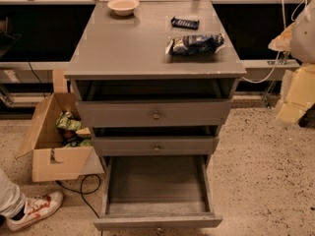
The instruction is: Place blue chip bag into bottom drawer
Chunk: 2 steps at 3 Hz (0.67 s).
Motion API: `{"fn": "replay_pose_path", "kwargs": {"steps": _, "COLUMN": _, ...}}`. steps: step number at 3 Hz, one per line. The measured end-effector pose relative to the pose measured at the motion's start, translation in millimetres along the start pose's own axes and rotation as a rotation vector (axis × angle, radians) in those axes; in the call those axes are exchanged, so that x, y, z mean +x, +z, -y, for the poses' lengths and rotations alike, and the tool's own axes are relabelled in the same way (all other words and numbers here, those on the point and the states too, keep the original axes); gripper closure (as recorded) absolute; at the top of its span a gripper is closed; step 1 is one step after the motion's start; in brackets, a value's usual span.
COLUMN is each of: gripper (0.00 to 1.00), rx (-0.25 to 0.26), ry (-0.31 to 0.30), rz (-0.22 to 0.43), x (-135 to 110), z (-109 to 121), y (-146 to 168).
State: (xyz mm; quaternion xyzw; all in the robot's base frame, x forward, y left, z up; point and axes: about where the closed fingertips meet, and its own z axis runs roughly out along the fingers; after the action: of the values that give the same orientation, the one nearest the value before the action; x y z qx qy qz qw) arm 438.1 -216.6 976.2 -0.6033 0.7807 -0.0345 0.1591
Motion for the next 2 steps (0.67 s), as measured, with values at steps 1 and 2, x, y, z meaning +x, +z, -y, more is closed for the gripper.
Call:
{"fn": "replay_pose_path", "kwargs": {"steps": 1, "gripper": 0.00, "rx": 0.000, "ry": 0.000, "rz": 0.000, "x": 0, "z": 0, "y": 0}}
{"fn": "replay_pose_path", "kwargs": {"steps": 2, "gripper": 0.00, "rx": 0.039, "ry": -0.011, "rz": 0.066, "x": -4, "z": -14, "y": -19}}
